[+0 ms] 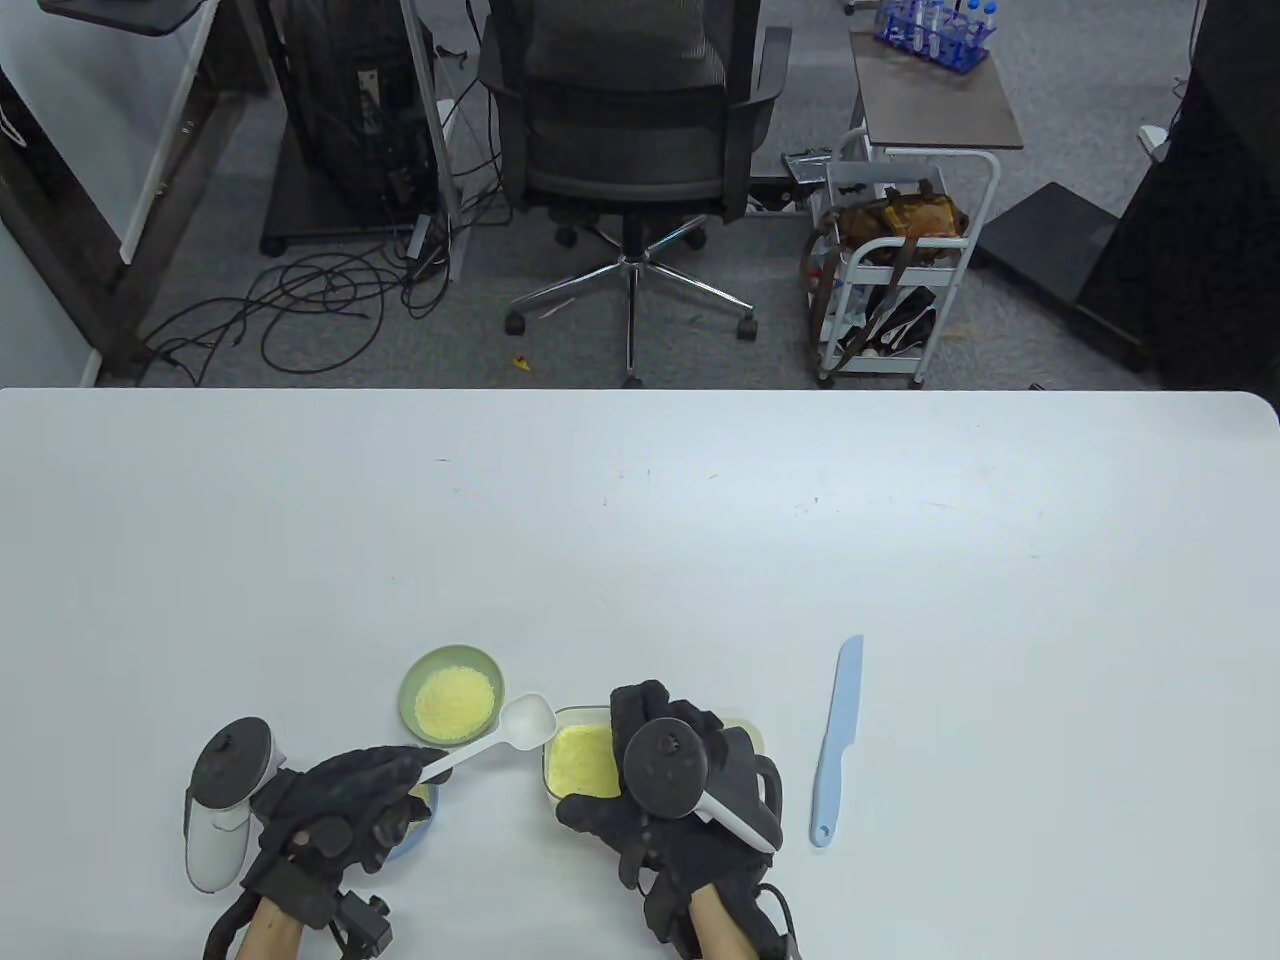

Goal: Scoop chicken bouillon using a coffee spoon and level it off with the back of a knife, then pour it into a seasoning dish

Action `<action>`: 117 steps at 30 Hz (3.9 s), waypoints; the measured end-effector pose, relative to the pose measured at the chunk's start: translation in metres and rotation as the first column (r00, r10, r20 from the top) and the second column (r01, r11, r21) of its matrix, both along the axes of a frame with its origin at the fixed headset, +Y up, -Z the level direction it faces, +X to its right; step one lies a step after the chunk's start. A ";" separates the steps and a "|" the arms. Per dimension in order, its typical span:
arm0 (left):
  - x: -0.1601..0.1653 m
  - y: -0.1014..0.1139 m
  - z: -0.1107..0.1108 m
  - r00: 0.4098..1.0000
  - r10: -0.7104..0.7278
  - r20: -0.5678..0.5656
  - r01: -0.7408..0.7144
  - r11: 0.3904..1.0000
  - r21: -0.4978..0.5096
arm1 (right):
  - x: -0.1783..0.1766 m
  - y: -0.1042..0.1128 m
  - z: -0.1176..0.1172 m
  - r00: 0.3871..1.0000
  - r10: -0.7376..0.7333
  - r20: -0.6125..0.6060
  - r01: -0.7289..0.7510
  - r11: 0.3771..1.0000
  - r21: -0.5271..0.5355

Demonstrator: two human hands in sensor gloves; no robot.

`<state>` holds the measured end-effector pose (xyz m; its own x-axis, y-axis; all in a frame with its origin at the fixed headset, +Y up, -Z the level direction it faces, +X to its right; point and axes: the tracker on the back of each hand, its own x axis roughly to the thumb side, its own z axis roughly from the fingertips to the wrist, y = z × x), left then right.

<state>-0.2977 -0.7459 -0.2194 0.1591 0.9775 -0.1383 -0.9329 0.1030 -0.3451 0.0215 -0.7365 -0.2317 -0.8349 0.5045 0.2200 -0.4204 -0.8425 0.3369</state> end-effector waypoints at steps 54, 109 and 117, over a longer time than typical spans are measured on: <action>0.077 0.019 -0.041 0.885 -0.373 0.280 0.411 0.907 -0.092 | 0.014 -0.013 -0.002 0.978 -0.204 0.041 0.206 0.977 -0.061; 0.022 0.019 -0.003 0.992 0.006 0.128 -0.008 1.000 0.013 | 0.144 -0.035 -0.013 0.651 0.418 0.634 -0.220 0.903 -0.370; 0.016 0.020 -0.002 0.995 0.024 0.099 -0.026 0.999 0.020 | 0.142 -0.035 -0.012 0.648 0.438 0.624 -0.257 0.896 -0.362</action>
